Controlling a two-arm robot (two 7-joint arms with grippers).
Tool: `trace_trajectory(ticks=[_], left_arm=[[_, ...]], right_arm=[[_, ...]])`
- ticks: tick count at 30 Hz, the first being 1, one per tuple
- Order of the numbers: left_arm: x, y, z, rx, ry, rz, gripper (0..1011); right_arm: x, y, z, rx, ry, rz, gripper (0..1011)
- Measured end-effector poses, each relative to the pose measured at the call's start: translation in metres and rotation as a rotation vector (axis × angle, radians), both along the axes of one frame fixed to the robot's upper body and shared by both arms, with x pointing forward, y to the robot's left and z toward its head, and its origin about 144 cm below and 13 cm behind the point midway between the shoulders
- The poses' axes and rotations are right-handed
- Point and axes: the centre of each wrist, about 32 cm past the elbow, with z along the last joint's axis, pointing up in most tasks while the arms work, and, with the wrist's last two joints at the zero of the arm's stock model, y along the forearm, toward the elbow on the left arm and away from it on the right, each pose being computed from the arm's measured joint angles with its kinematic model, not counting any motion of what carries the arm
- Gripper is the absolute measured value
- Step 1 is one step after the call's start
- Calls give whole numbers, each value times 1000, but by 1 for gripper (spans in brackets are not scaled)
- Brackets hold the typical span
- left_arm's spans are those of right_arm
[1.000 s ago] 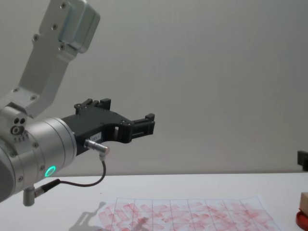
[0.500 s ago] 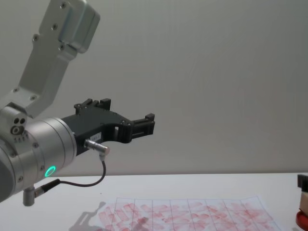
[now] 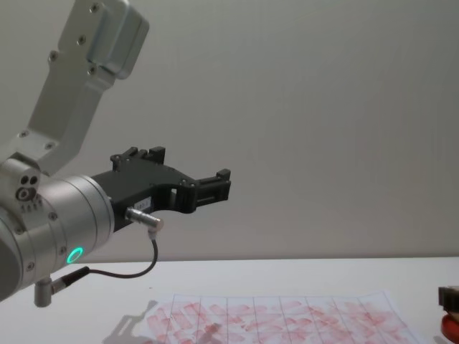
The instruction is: Use the one hand to pick up the stamp and affix it onto the A4 paper.
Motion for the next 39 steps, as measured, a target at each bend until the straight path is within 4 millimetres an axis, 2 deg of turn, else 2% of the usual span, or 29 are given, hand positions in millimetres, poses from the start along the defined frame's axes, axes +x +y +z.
trace_trajectory(ticks=[4,10,17,23,24,29,32,39], left_arm=[[0,0,0,0,0,0,1001],[0,0,0,0,0,0,1001],[0,0,0,0,0,0,1001],[0,0,0,0,0,0,1001],[0,0,0,0,0,0,1001],[0,0,0,0,0,0,1001],[0,0,0,0,0,0,1001],[0,0,0,0,0,0,1001]], right_arm=[[2,1,-2,1,15,-2,998],[4,2,-3,1,28,-4,879],[6,2,-4,0,38,-6,645],[6,3,-5,0,42,-7,484],[6,3,-5,0,43,-7,424],[7,3,-5,0,46,-7,263],[7,3,-5,-1,46,-7,213],[7,3,-6,-1,48,-7,214]])
